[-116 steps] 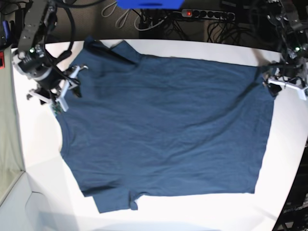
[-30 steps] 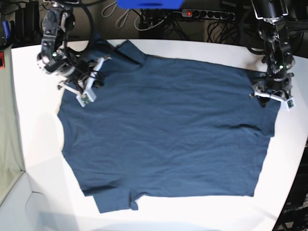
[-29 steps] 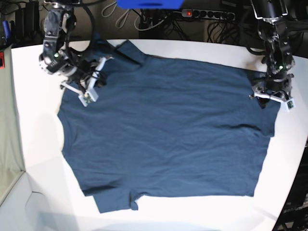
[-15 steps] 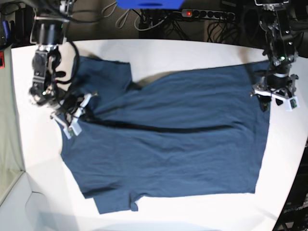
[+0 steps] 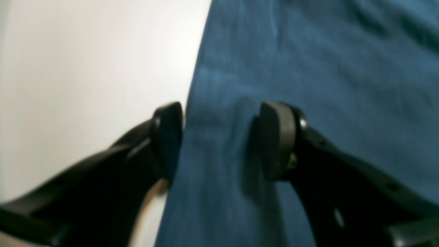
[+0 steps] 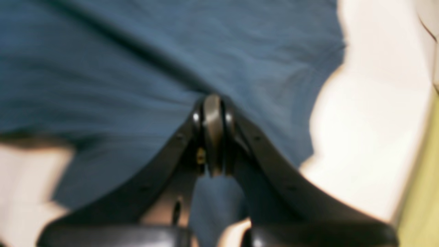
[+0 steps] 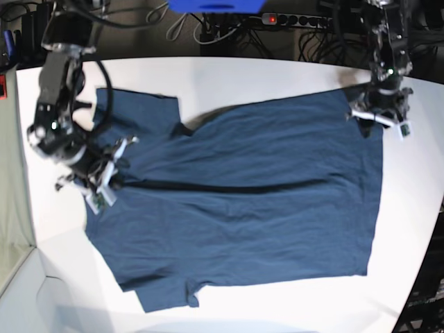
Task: Layout the t-shirt on the table in an organized manner, then fold the t-shirt properly
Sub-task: 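Pull the pinched fabric outward with both grippers to smooth the shirt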
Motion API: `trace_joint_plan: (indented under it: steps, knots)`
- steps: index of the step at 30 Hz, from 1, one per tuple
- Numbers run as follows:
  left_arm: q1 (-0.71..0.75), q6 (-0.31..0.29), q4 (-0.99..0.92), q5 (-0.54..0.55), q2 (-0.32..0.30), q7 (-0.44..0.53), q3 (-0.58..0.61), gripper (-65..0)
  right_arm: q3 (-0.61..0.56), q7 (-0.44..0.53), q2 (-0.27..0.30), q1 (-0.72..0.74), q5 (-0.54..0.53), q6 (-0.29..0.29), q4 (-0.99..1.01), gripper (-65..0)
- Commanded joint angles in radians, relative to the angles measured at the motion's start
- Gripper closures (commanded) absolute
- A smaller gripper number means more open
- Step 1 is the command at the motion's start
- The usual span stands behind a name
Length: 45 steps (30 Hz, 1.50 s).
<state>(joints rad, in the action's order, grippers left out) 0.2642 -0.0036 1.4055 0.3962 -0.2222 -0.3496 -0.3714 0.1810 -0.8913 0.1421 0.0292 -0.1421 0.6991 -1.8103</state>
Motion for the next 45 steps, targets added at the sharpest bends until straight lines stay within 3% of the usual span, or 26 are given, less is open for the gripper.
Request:
trace_joint_plan:
  steps: [1,6,12,16,22,25,29,32,36,45]
  knots:
    - [-0.024,0.004,-0.032,0.007,-0.013,-0.032,-0.005,-34.6,0.004,0.021,0.014,-0.010,0.000,-0.001,-0.059,-0.1]
    - [-0.110,0.004,-0.154,0.007,-0.062,-0.032,-0.001,-34.6,0.007,0.021,-0.008,-0.150,0.000,-0.001,-0.153,-0.1]
    - [-0.179,0.004,-0.159,0.014,-0.107,-0.038,-0.002,-34.6,0.001,0.033,-0.011,-0.274,0.000,-0.001,-0.153,-0.1]
    - [-0.158,0.004,-0.007,0.017,-0.099,-0.041,-0.002,-34.4,0.007,0.033,-0.032,-0.289,0.000,-0.001,-0.153,-0.1]
    - [-0.009,0.004,0.251,0.017,-0.055,-0.041,0.013,-34.0,0.007,0.031,-0.032,-0.289,0.000,-0.001,-0.153,-0.1]
    - [0.068,0.004,0.317,0.008,-0.026,-0.041,0.053,-24.8,0.007,0.031,-0.032,-0.289,0.000,-0.001,-0.153,-0.1]
    - [0.151,0.009,0.328,0.008,-0.012,-0.041,0.079,-0.1,0.007,0.031,-0.032,-0.289,0.000,-0.001,-0.154,-0.1]
    - [0.180,0.007,0.272,0.007,-0.001,-0.041,0.078,-2.3,0.007,0.031,-0.034,-0.289,0.000,-0.001,-0.154,-0.1]
    - [0.177,0.006,0.150,0.007,-0.010,-0.041,0.076,0.0,0.004,0.031,-0.034,-0.288,0.000,-0.001,-0.154,-0.1]
    - [0.106,0.006,0.036,0.007,-0.108,-0.039,0.021,-0.1,-0.001,0.024,-0.040,-0.291,0.000,-0.001,-0.153,-0.1]
